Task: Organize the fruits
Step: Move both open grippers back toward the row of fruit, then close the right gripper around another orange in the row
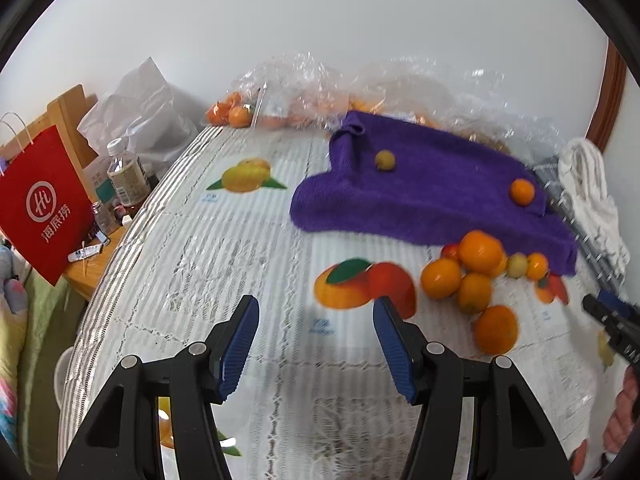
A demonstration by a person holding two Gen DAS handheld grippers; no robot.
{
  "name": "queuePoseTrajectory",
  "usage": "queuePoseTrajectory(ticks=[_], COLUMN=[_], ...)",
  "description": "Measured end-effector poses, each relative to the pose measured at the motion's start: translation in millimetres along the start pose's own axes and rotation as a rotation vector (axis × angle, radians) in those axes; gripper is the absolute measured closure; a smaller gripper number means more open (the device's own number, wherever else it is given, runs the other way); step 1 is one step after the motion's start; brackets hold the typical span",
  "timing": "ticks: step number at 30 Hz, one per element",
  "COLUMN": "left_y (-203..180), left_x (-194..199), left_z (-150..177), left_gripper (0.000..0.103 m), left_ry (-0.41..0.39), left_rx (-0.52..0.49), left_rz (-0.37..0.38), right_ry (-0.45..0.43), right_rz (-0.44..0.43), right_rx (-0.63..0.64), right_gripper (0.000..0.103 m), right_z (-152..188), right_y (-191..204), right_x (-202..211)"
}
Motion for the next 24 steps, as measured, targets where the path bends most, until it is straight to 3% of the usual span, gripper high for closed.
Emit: queuePoseTrajectory(ticks=[14, 19, 24], left_y=[2.1, 0.1, -2.2], left_x=[-35.9, -33.0, -32.9], left_z=[21.2, 25.1, 25.0], left_gripper=[0.046, 0.043, 0.036], left_ry=[0.068, 0.03, 0.021], left_rx=[-0.032, -0.069, -0.067], left_rz=[0.014, -0.011, 0.018], right_ry=[0.029, 0.067, 0.089], right_rz=[-0.064, -0.081, -0.099], right_rx=[0.021, 0.035, 0.038], right_gripper=[0.045, 0.045, 0.047], right_z=[-14.5, -20.6, -23.9], right_y=[19.9, 18.9, 19.9], right_x=[-48.3, -69.6, -80.1])
Point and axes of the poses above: each gripper's, at about its wrist camera, not at the fingertips, and x roughly against the way its jaws point, y to its left, z to its underside, the point moved 10 cm from there along -x, roughly the way its jaws point, and after that the axes turned 15 degrees about -z, right-handed, at the moved point
